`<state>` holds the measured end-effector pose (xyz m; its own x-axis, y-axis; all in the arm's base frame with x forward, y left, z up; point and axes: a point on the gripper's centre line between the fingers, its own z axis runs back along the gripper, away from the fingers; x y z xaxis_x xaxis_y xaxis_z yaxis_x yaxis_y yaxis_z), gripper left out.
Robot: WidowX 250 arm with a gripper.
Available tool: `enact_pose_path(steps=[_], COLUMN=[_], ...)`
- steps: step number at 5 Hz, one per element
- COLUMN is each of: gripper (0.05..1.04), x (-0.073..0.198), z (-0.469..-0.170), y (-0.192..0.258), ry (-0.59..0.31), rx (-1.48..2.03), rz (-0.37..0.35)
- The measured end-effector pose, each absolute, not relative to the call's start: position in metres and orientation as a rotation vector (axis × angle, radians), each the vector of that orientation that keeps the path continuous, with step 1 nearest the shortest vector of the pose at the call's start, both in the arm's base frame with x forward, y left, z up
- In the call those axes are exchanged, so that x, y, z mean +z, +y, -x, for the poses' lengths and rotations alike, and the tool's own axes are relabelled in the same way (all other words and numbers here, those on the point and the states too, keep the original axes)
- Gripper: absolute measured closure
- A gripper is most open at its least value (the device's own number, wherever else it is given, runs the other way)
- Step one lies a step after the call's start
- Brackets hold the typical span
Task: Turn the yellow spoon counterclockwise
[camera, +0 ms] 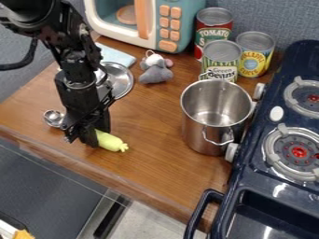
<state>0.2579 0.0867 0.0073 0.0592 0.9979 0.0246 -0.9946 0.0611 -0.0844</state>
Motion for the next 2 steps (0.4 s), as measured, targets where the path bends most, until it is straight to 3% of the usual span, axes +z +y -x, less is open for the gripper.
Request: enact_pose_path(steps=[1,2], gripper=[0.313,0.084], x=[0.0047,0.0043], z=[-0.2596,-0.2609], y=[0.0864,0.0862], ry=[-0.064,-0.063], rx=[1.501,1.501], rz=[0.080,0.084])
